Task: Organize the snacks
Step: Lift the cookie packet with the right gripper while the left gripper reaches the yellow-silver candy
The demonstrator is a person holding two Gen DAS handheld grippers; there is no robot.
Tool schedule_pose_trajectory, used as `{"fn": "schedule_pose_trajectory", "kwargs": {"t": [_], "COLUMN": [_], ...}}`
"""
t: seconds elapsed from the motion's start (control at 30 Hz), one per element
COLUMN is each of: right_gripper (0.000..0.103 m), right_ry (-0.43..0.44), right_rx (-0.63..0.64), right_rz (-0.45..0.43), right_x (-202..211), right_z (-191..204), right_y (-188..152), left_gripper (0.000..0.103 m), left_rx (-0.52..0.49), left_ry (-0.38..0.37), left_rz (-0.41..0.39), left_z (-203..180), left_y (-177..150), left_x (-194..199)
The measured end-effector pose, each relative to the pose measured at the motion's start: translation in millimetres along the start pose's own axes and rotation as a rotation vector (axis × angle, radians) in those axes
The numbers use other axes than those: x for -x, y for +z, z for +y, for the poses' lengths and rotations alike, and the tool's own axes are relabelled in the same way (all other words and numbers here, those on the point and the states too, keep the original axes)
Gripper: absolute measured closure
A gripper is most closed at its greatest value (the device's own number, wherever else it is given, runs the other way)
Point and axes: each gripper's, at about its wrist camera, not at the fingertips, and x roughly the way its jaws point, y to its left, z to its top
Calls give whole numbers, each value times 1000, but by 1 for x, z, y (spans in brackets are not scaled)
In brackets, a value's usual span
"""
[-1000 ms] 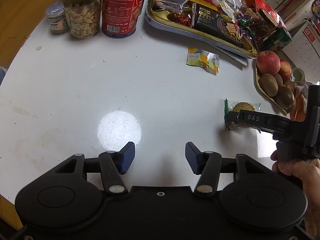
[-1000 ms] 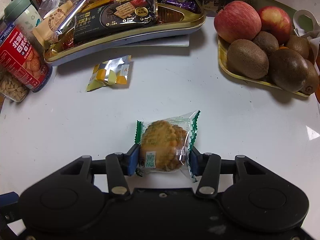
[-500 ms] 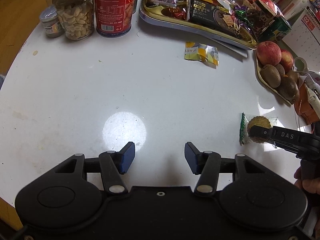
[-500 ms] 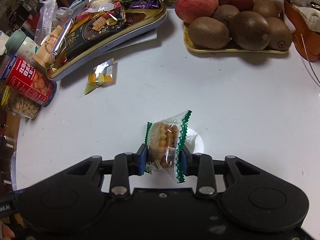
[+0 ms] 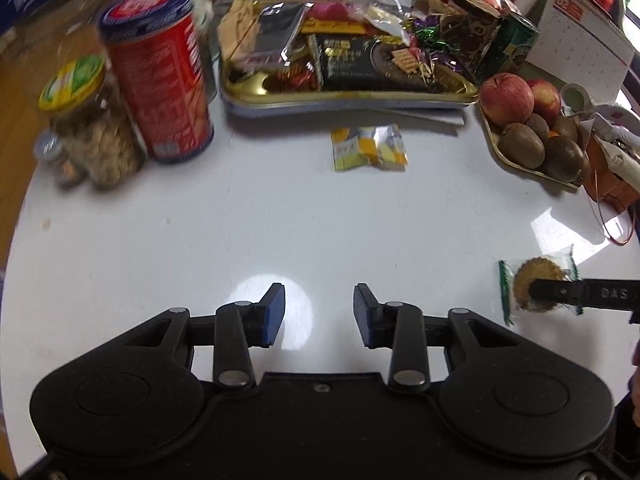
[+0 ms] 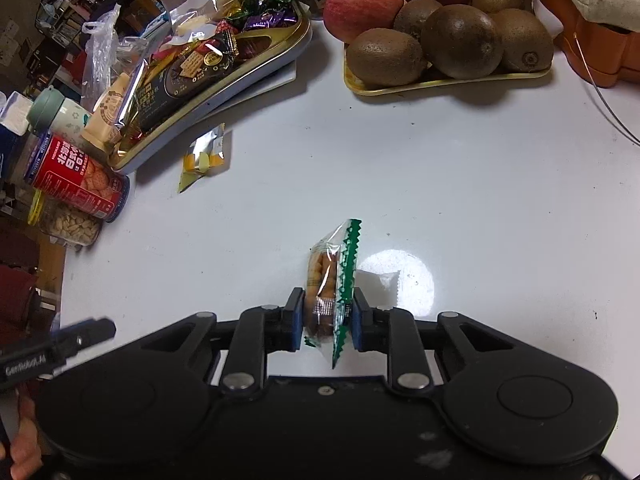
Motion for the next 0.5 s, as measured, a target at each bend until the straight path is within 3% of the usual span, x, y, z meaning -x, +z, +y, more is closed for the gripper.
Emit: {"fn": "schedule_pose_trajectory", "kwargs": {"t": [0.13,0.2,0.27,0.33,0.43,0.5], "right_gripper": [79,79,79,79,79,79], "right_ry": [24,48,56,65,77,89], "right_rx": [-42,-72,-76,-78,-79,-86], "right_rz": [11,20,24,29,34,39], "right_x": [4,5,6,6,8,7], "right_z": [-16,-24,-29,-31,-35,-36], "right_y": [-6,-6,-6,-7,-8,-9], "left_gripper": [64,61,43,35,35,35], "left_rx": [-164,-277,-430,-582,-852,-947], "left_ry": [26,21,45,49,67,68], "left_rz": [-19,-47,-115,-183,-299,-306], "left_z": [-10,-18,-31,-43,-60,-66], "left_y": [28,36,41,43,43,49], "left_x": [-25,-35,-40,-43,-48,-56]}}
